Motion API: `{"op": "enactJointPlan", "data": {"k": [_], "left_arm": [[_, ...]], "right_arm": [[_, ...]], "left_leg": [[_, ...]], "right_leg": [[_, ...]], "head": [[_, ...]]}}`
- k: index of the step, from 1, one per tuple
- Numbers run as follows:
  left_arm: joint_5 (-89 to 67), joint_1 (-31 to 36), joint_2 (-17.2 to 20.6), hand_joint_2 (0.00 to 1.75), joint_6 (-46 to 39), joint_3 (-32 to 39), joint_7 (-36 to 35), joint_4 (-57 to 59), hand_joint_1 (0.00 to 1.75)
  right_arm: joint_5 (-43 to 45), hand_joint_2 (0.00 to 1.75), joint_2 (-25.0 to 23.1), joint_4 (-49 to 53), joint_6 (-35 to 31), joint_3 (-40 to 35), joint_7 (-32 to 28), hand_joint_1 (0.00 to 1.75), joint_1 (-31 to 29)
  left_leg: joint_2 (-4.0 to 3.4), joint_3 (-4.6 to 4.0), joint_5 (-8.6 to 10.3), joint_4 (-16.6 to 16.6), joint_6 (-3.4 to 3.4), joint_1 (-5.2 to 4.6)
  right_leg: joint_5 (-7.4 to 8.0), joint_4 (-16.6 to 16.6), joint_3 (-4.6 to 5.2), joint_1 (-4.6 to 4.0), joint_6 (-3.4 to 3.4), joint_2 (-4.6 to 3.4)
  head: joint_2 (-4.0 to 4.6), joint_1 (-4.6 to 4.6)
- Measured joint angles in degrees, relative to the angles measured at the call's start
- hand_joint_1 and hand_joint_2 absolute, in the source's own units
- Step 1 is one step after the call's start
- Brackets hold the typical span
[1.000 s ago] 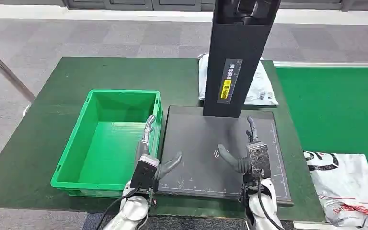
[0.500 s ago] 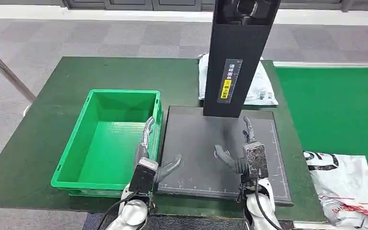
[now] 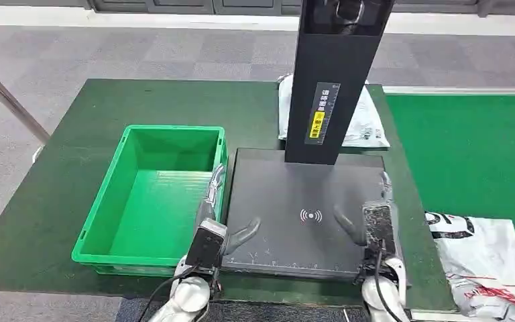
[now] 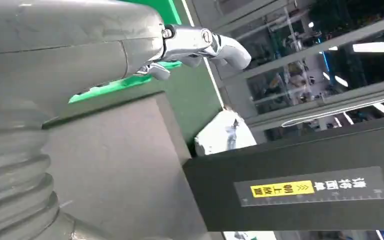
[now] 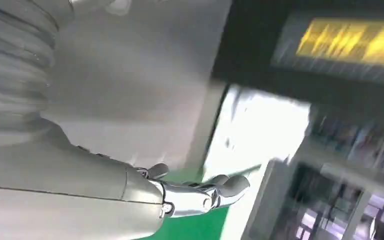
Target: Moved the parcel from conveyor to table for the left to box.
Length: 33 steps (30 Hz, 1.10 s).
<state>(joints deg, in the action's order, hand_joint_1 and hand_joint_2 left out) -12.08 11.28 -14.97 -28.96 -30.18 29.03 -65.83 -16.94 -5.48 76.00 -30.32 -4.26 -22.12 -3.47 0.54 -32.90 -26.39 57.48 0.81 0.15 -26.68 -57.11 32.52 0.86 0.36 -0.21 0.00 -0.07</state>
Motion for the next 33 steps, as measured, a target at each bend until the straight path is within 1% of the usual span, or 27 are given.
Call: {"op": "enactJointPlan", "data": {"k": [3,7,12,13,15,16,17,18,19,21,22,24,28,30,31,33], "left_arm": [[2.84,1.81,-0.57,1.75,0.09,0.00,2.49,2.80,0.00],[4.00,3.11,-1.16,1.75,0.09,0.00,3.58,5.31,0.00],[4.13,3.69,-1.66,1.75,0.07,0.00,3.73,6.79,0.00],[4.27,3.81,-1.77,1.75,0.38,-0.02,3.78,6.99,0.00],[5.57,4.14,-2.21,1.75,2.23,-0.33,3.93,7.30,0.00],[5.96,4.28,-2.43,1.75,2.51,-0.59,3.89,7.38,0.00],[6.31,4.44,-2.53,1.75,2.56,-0.83,3.71,7.47,0.00],[6.55,4.59,-2.62,1.75,2.58,-1.09,3.60,7.56,0.00],[6.62,4.70,-2.62,1.75,2.58,-1.22,3.54,7.69,0.00],[6.64,4.94,-2.73,1.75,2.58,-1.49,3.54,7.84,0.00],[6.79,5.07,-2.78,1.75,2.62,-1.62,3.56,7.91,0.00],[7.16,5.30,-2.84,1.75,2.86,-1.81,3.58,8.06,0.00],[8.21,5.79,-2.84,1.75,3.19,-2.10,3.84,8.50,0.00],[8.37,5.91,-2.84,1.75,3.48,-2.16,4.00,8.63,0.00],[8.52,5.92,-2.84,1.75,3.52,-2.16,4.06,8.63,0.00],[8.58,5.93,-2.82,1.75,3.54,-2.16,4.06,8.63,0.00]], "right_arm": [[-2.47,1.75,2.67,-2.32,-2.58,4.94,1.16,0.00,0.23],[-3.63,1.75,5.22,-5.27,-3.12,9.77,1.18,0.00,0.16],[-4.08,1.75,6.16,-7.02,-3.27,11.86,1.09,0.00,0.13],[-5.50,1.75,6.59,-7.66,-3.79,12.83,2.25,0.00,0.11],[-13.59,1.75,8.79,-11.24,-6.51,16.61,9.61,0.00,-0.39],[-15.89,1.75,10.67,-14.04,-6.93,18.87,11.41,0.00,-0.95],[-15.45,1.75,12.22,-16.60,-6.90,21.23,10.33,0.00,-1.32],[-15.25,1.75,13.60,-18.78,-6.99,23.48,8.89,0.00,-1.57],[-15.27,1.75,14.75,-20.59,-7.12,25.00,7.89,0.00,-1.85],[-15.47,1.75,16.13,-23.26,-7.41,26.86,7.47,0.00,-2.49],[-16.35,1.75,16.28,-24.31,-7.54,27.47,8.42,0.00,-2.58],[-19.50,1.75,16.78,-26.39,-7.43,27.80,12.50,0.00,-2.72],[-27.39,1.75,19.19,-32.24,-3.10,27.82,21.62,0.00,-5.21],[-31.61,1.75,20.30,-35.02,-2.47,27.80,25.60,0.00,-6.74],[-33.36,1.75,20.87,-36.40,-2.33,27.77,27.24,0.00,-7.57],[-34.49,1.75,21.72,-38.30,-2.09,27.77,28.33,0.00,-8.62]], "left_leg": [[0.00,-0.01,-0.01,0.04,-0.02,-0.02],[-0.01,-0.02,-0.02,0.05,-0.03,-0.02],[-0.05,-0.01,-0.01,0.05,-0.02,-0.01],[-0.05,0.00,-0.01,0.06,-0.02,0.00],[0.15,-0.03,0.02,0.06,-0.08,-0.03],[0.35,-0.08,0.05,0.07,-0.13,-0.04],[0.51,-0.17,0.07,0.09,-0.16,-0.06],[0.53,-0.25,0.07,0.13,-0.18,-0.07],[0.43,-0.26,0.02,0.15,-0.22,-0.08],[0.01,-0.21,-0.08,0.17,-0.34,-0.10],[-0.04,-0.18,-0.09,0.17,-0.35,-0.11],[-0.04,-0.17,-0.07,0.17,-0.36,-0.11],[-0.04,-0.14,-0.02,0.17,-0.38,-0.10],[-0.02,-0.09,-0.01,0.17,-0.39,-0.10],[0.01,-0.09,0.00,0.20,-0.42,-0.10],[0.08,-0.09,0.01,0.24,-0.45,-0.10]], "right_leg": [[0.03,0.01,-0.02,0.03,0.05,0.00],[0.04,0.00,-0.01,0.02,0.06,-0.02],[0.04,-0.02,0.08,-0.01,0.05,-0.05],[0.03,0.00,0.11,-0.01,0.05,-0.05],[0.01,0.01,0.01,0.03,0.08,0.16],[0.00,0.01,-0.06,0.04,0.11,0.31],[0.00,0.01,-0.10,0.05,0.11,0.47],[0.00,0.01,-0.08,0.07,0.12,0.50],[0.05,0.02,-0.04,0.08,0.19,0.39],[0.11,0.03,0.05,0.09,0.27,-0.03],[0.12,0.03,0.07,0.10,0.27,-0.05],[0.11,0.03,0.09,0.11,0.28,-0.03],[0.12,0.02,0.03,0.08,0.28,-0.01],[0.12,0.03,-0.05,0.08,0.28,0.00],[0.12,0.03,-0.08,0.09,0.29,0.05],[0.11,0.04,-0.14,0.09,0.29,0.12]], "head": [[0.00,0.00],[0.00,0.00],[0.00,-0.02],[0.00,-0.04],[0.00,-0.04],[0.00,0.00],[0.00,0.04],[0.00,0.02],[0.00,0.02],[0.00,0.00],[0.00,0.00],[0.00,0.00],[0.00,0.00],[0.00,0.00],[0.00,-0.02],[0.00,0.00]]}}
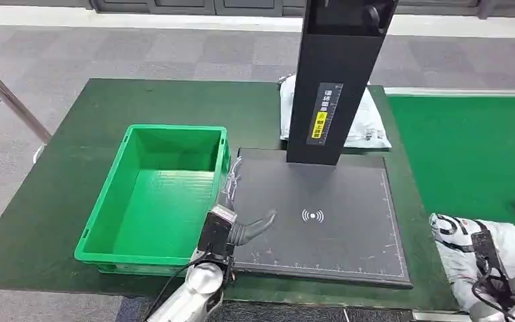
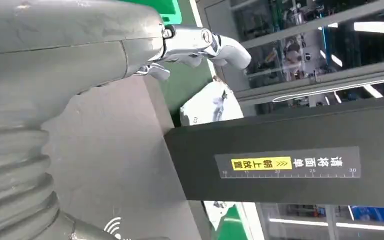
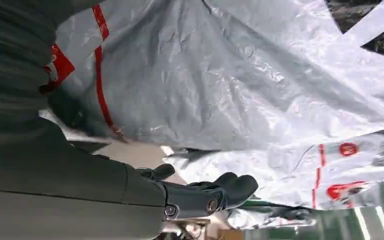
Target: Moved the parcel from conveyor to table for the left to box.
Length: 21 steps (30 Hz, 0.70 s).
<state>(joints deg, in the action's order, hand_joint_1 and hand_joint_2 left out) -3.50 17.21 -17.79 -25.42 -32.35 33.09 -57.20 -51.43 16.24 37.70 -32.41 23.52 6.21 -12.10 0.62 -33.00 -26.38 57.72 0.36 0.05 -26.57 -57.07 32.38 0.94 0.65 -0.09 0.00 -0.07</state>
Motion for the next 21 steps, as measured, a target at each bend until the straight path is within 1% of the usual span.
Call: {"op": "enactJointPlan", "data": {"k": [2,3,6,7,9,10,11,12,17,21], "left_arm": [[0.00,0.00,0.00,1.75,0.00,0.00,0.00,0.00,0.00],[0.00,0.00,0.00,1.75,0.00,0.00,-0.02,-0.02,0.00],[-0.02,0.00,0.02,1.75,0.13,0.00,-0.35,-0.04,0.00],[-0.09,-0.01,0.02,1.75,0.28,0.00,-0.46,-0.04,0.00],[-0.44,0.00,0.20,1.75,0.85,0.00,-0.68,-0.04,0.00],[-0.46,0.01,0.31,1.75,1.11,0.00,-0.77,-0.04,0.00],[-0.52,0.01,0.35,1.75,1.14,0.00,-0.79,-0.07,0.00],[-0.52,0.01,0.42,1.75,1.16,0.00,-0.83,-0.09,0.00],[-1.42,-0.02,0.72,1.75,0.94,0.00,-1.31,-0.66,0.00],[-1.66,-0.06,0.90,1.75,0.94,0.00,-1.60,-1.16,0.00]], "right_arm": [[-0.81,1.75,0.52,-1.51,0.13,0.00,0.68,0.00,-0.81],[-1.52,1.75,0.76,-2.26,0.65,0.00,1.26,1.75,-1.24],[-2.49,1.75,1.55,-4.10,4.01,-0.04,2.23,1.75,-2.39],[-1.61,1.75,1.62,-4.59,6.15,-0.07,0.93,1.75,-2.76],[1.36,1.75,2.08,-5.37,16.35,-0.07,-3.53,1.75,-3.12],[1.95,1.75,2.36,-5.42,21.27,-0.09,-4.40,1.75,-3.27],[2.21,1.75,2.73,-5.61,24.07,-0.11,-4.94,1.75,-3.43],[2.34,1.75,2.93,-5.86,24.96,-0.13,-5.31,1.75,-3.50],[3.65,1.75,3.17,-5.88,24.85,-0.39,-8.66,1.75,-4.39],[4.05,1.75,3.15,-5.88,25.42,-0.81,-9.42,1.75,-4.96]], "left_leg": [[0.01,0.00,-0.01,0.03,-0.04,-0.01],[0.01,0.00,-0.01,0.05,-0.05,-0.01],[0.01,0.00,-0.01,0.07,-0.13,0.00],[0.01,0.00,0.00,0.07,-0.18,0.01],[-0.06,0.03,-0.02,0.08,-0.21,0.08],[-0.15,0.06,-0.04,0.09,-0.22,0.11],[-0.22,0.07,-0.04,0.10,-0.23,0.13],[-0.25,0.07,-0.02,0.10,-0.25,0.13],[-0.25,0.07,0.03,0.16,-0.33,0.13],[-0.26,0.07,0.06,0.17,-0.37,0.12]], "right_leg": [[0.00,0.02,-0.04,0.01,0.02,0.01],[0.03,0.05,-0.06,0.01,0.06,0.00],[0.07,0.15,-0.15,-0.01,0.17,0.01],[0.07,0.17,-0.16,-0.01,0.18,0.01],[0.14,0.29,-0.23,-0.08,0.27,-0.06],[0.16,0.33,-0.25,-0.10,0.30,-0.13],[0.21,0.41,-0.27,-0.12,0.37,-0.17],[0.27,0.45,-0.29,-0.12,0.44,-0.17],[0.35,0.45,-0.38,-0.12,0.50,-0.16],[0.40,0.45,-0.36,-0.11,0.51,-0.17]], "head": [[0.00,0.00],[0.00,0.00],[0.00,0.00],[0.00,0.00],[0.00,-0.04],[0.00,0.00],[0.00,0.00],[0.00,0.02],[0.00,0.00],[0.00,0.00]]}}
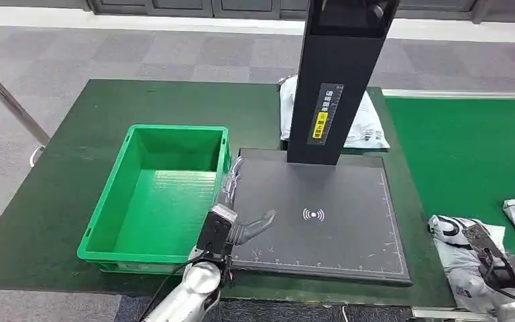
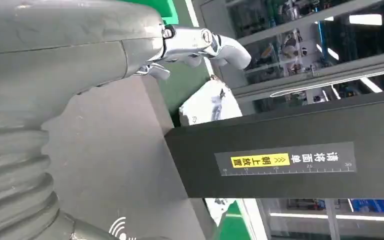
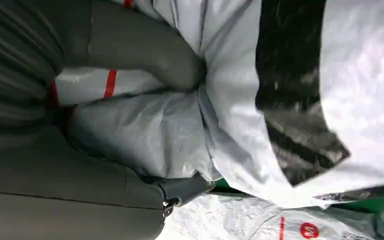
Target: Moved the parcel from conveyor to table for the left to box.
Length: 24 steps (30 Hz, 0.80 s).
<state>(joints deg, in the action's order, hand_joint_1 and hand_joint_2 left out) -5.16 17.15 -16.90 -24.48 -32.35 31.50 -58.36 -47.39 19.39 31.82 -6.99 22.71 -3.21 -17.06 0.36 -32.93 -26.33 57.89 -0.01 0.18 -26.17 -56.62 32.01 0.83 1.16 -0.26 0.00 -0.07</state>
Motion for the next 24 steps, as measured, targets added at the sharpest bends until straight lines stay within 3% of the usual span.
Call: {"op": "enactJointPlan", "data": {"k": [8,12,16,21,24], "left_arm": [[-0.28,-0.02,0.11,1.75,-0.02,0.00,-0.13,-0.39,0.00],[-1.14,-0.32,0.22,1.75,-1.05,0.00,-0.37,-0.98,0.00],[-2.64,-1.35,0.44,1.75,-2.42,0.07,-0.94,-2.34,0.00],[-4.61,-1.68,0.87,1.75,-5.03,1.03,-0.19,-3.02,0.00],[-6.03,-1.48,1.07,1.75,-7.02,1.27,0.77,-3.04,0.00]], "right_arm": [[0.22,1.75,0.00,0.02,0.42,-0.28,-0.55,1.75,-0.23],[3.23,1.75,-0.33,1.09,-0.69,-1.25,-4.12,1.75,-0.21],[13.46,1.75,-2.88,8.44,-3.87,-1.79,-8.98,1.75,2.60],[34.52,1.75,-6.91,27.49,-4.40,-5.36,-12.57,1.75,9.14],[41.49,1.75,-9.05,38.26,-5.05,-8.40,-15.72,1.75,12.31]], "left_leg": [[0.06,-0.02,0.01,-0.01,0.00,0.02],[0.07,-0.09,0.01,-0.01,0.00,0.02],[-0.02,-0.45,0.00,-0.03,0.01,0.01],[-0.05,-0.46,0.08,-0.05,0.14,0.01],[-0.03,-0.49,0.10,-0.06,0.16,0.00]], "right_leg": [[-0.01,-0.01,-0.01,-0.03,0.00,0.02],[-0.01,-0.02,0.01,-0.03,-0.01,0.02],[0.00,-0.05,0.21,-0.02,-0.02,-0.09],[0.05,-0.23,0.62,-0.01,-0.12,-0.14],[0.01,-0.37,0.71,0.00,-0.19,-0.12]], "head": [[0.00,0.00],[0.00,0.02],[0.00,0.00],[0.00,0.00],[0.00,0.00]]}}
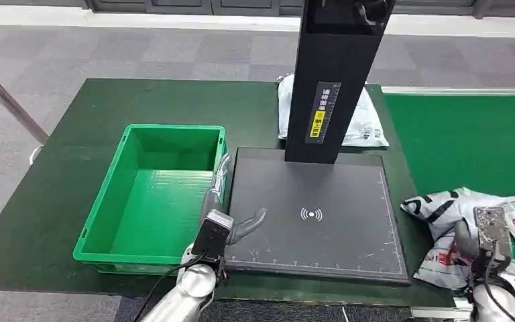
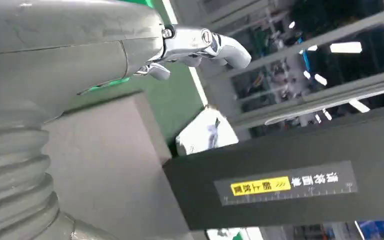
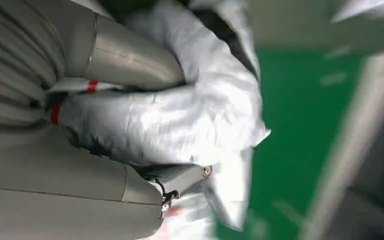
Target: Moved the parcel from conveyor to table for the left to box.
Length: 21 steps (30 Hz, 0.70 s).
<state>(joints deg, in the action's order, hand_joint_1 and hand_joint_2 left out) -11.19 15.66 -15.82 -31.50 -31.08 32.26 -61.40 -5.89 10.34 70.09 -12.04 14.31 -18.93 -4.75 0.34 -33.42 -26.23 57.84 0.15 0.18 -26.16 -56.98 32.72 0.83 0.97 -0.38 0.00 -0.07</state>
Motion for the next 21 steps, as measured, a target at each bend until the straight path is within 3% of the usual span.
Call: {"op": "enactJointPlan", "data": {"k": [4,8,21], "left_arm": [[1.51,1.11,0.17,1.75,0.17,0.24,0.85,0.11,0.00],[2.80,2.10,-0.09,1.75,1.03,0.24,1.88,1.03,0.00],[3.83,4.37,-1.81,1.75,1.92,0.17,2.43,4.48,0.00]], "right_arm": [[5.59,1.75,-1.05,12.15,-0.59,-6.04,-1.48,1.75,2.02],[3.66,1.75,-2.49,19.45,-1.58,-12.66,-2.77,1.75,3.22],[1.04,1.75,-5.62,21.01,-2.23,-26.82,-2.36,1.75,0.37]], "left_leg": [[-0.01,-0.05,0.07,-0.01,0.11,0.01],[0.05,-0.07,0.08,-0.02,0.13,0.01],[0.21,-0.20,0.14,0.00,0.13,-0.03]], "right_leg": [[-0.04,-0.07,0.13,0.00,-0.06,0.00],[-0.05,-0.10,0.13,-0.01,-0.08,0.07],[-0.04,-0.09,0.18,0.03,-0.07,0.21]], "head": [[0.00,0.00],[0.00,-0.02],[0.00,0.00]]}}
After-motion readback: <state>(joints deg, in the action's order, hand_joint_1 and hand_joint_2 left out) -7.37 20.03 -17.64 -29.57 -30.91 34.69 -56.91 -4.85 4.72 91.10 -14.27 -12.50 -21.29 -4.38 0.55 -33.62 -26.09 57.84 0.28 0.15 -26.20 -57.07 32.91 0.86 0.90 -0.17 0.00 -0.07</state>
